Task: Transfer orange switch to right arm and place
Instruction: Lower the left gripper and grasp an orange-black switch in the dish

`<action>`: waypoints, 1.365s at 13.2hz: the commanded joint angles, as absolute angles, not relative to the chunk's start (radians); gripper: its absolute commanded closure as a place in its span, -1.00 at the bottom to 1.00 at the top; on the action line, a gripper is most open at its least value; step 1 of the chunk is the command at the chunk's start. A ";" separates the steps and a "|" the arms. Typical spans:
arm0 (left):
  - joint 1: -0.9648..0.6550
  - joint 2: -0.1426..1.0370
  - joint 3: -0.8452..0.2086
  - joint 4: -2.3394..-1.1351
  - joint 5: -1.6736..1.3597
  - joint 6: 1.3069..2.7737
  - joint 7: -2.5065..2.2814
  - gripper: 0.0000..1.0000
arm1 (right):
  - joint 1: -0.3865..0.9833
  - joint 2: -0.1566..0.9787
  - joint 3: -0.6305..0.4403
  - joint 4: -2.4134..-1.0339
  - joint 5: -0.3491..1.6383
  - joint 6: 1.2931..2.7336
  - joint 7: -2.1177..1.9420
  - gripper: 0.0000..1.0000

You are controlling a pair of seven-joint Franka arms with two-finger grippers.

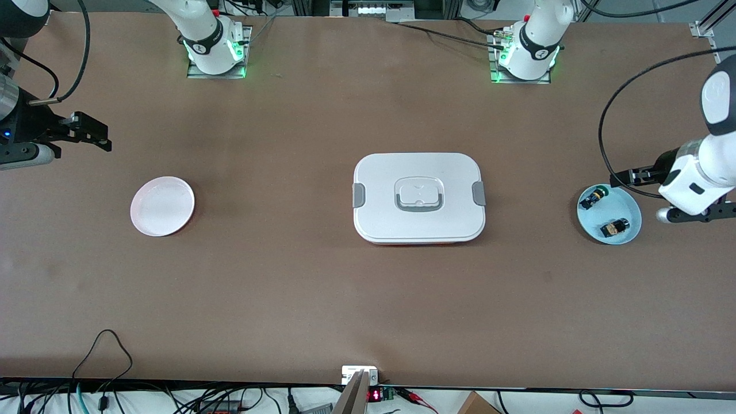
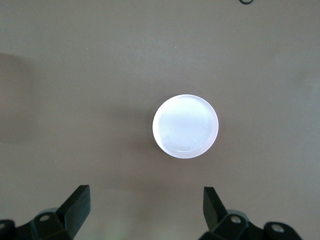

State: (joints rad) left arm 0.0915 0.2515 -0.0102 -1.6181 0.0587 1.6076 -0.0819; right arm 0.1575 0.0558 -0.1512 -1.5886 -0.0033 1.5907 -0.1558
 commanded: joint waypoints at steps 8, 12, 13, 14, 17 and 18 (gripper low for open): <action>0.201 0.385 -0.011 -1.733 0.143 1.955 -0.371 -1.00 | 0.164 0.054 -0.135 -1.575 0.012 1.575 -0.147 -1.00; 0.238 0.460 -0.011 -1.782 0.143 2.120 -0.367 -1.00 | 0.152 0.146 -0.140 -1.577 0.043 1.620 -0.160 -1.00; 0.239 0.469 -0.011 -1.796 0.143 2.158 -0.359 -1.00 | 0.152 0.147 -0.140 -1.577 0.046 1.621 -0.160 -1.00; 0.247 0.483 -0.011 -1.815 0.144 2.207 -0.356 -1.00 | 0.153 0.143 -0.141 -1.577 0.041 1.621 -0.158 -1.00; 0.264 0.489 -0.011 -1.910 0.144 2.370 -0.351 -1.00 | 0.167 0.167 -0.138 -1.578 0.019 1.620 -0.160 -1.00; 0.265 0.495 -0.009 -1.925 0.144 2.402 -0.336 -1.00 | 0.170 0.169 -0.135 -1.577 0.005 1.618 -0.160 -1.00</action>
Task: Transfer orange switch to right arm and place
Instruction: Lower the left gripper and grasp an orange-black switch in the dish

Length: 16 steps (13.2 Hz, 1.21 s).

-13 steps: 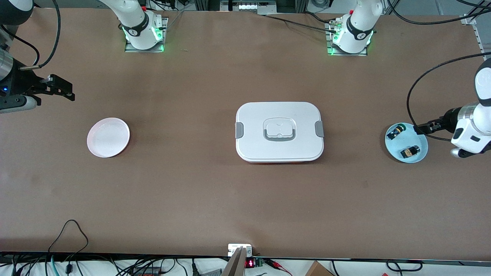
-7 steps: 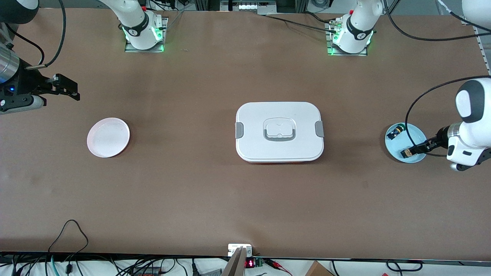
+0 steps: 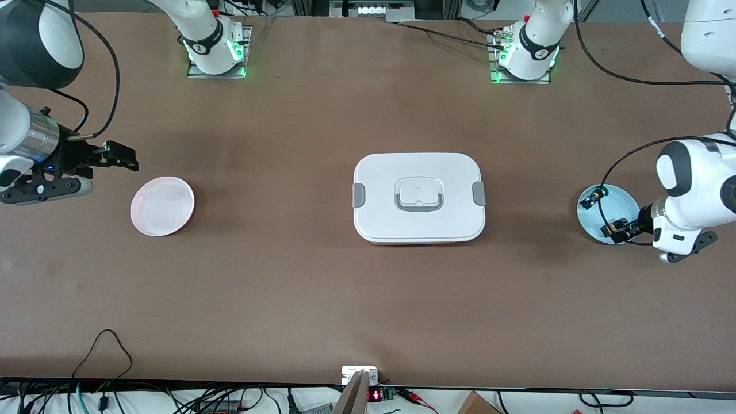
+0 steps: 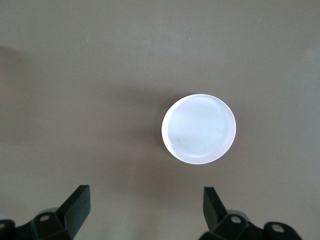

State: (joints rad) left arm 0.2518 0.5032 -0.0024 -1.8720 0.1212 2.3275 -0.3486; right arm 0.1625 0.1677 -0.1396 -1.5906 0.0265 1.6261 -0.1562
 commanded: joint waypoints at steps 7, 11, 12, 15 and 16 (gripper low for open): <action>0.308 0.537 -0.011 -1.983 0.144 2.536 -0.287 -1.00 | 0.199 0.158 -0.133 -1.577 0.005 1.547 -0.143 -1.00; 0.310 0.548 -0.011 -1.985 0.144 2.537 -0.287 -1.00 | 0.199 0.134 -0.137 -1.633 0.148 1.566 -0.150 -1.00; 0.310 0.549 -0.009 -1.985 0.144 2.537 -0.287 -1.00 | 0.199 0.130 -0.135 -1.655 0.181 1.597 -0.150 -1.00; 0.313 0.557 -0.011 -1.985 0.144 2.537 -0.287 -0.96 | 0.199 0.130 -0.135 -1.719 0.259 1.649 -0.155 -1.00; 0.316 0.560 -0.011 -1.985 0.144 2.537 -0.287 -0.94 | 0.199 0.130 -0.135 -1.756 0.318 1.676 -0.156 -1.00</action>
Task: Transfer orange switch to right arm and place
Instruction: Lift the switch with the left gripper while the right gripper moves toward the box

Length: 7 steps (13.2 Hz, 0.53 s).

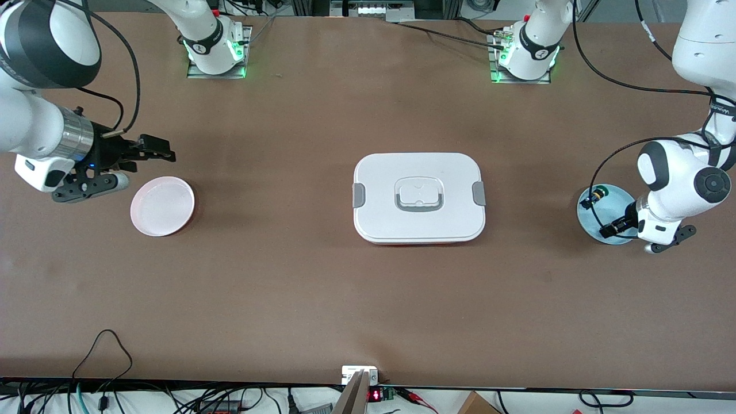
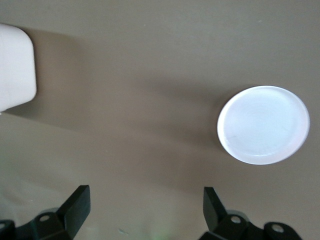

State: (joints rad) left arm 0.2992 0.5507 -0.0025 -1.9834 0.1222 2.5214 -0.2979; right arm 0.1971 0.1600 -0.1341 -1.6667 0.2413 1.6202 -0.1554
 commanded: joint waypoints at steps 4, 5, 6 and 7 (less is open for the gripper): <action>0.321 0.566 -0.011 -1.985 0.144 2.537 -0.287 -0.46 | 0.209 0.144 -0.133 -1.793 0.536 1.690 -0.185 -1.00; 0.321 0.566 -0.011 -1.982 0.144 2.536 -0.287 -0.11 | 0.215 0.147 -0.133 -1.808 0.620 1.692 -0.214 -1.00; 0.321 0.566 -0.011 -1.977 0.144 2.534 -0.287 0.01 | 0.216 0.167 -0.133 -1.813 0.685 1.686 -0.254 -1.00; 0.321 0.563 -0.011 -1.976 0.144 2.533 -0.287 0.06 | 0.216 0.179 -0.133 -1.813 0.743 1.686 -0.299 -1.00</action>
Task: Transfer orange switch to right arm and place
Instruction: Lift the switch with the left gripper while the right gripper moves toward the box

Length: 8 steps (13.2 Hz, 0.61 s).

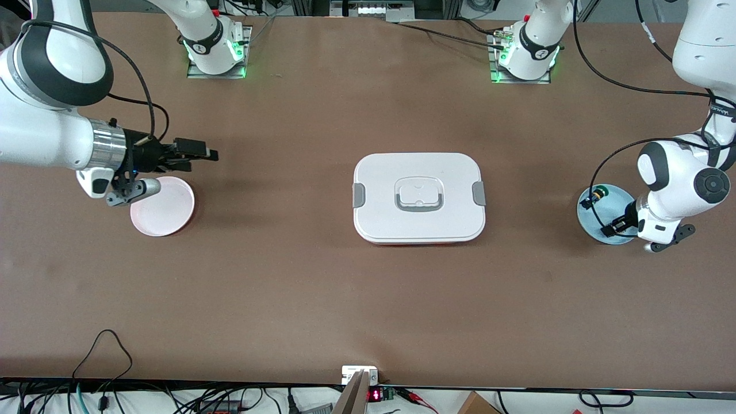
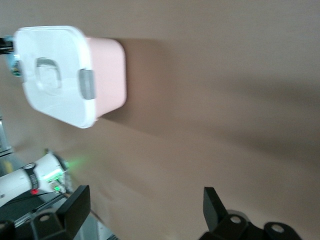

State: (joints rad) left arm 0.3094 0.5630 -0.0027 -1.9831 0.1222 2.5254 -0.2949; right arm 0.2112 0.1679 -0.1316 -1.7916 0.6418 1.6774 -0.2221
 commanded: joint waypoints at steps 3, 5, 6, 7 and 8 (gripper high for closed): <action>0.321 0.546 -0.011 -1.974 0.144 2.522 -0.287 0.10 | 0.218 0.227 -0.133 -1.813 0.999 1.669 -0.388 -1.00; 0.319 0.531 -0.012 -1.958 0.144 2.458 -0.287 0.18 | 0.228 0.258 -0.126 -1.812 1.141 1.648 -0.405 -1.00; 0.319 0.528 -0.015 -1.932 0.144 2.410 -0.273 0.18 | 0.233 0.273 -0.121 -1.812 1.213 1.637 -0.405 -1.00; 0.319 0.523 -0.021 -1.904 0.144 2.346 -0.246 0.19 | 0.250 0.293 -0.120 -1.809 1.276 1.632 -0.406 -1.00; 0.319 0.512 -0.025 -1.875 0.144 2.279 -0.223 0.23 | 0.268 0.305 -0.120 -1.806 1.342 1.632 -0.407 -1.00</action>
State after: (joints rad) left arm 0.3095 0.5447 -0.0088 -1.9245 0.1223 2.3960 -0.2666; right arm 0.2400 0.2830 -0.1210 -1.8099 1.2377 1.6433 -0.3896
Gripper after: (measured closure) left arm 0.278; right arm 0.000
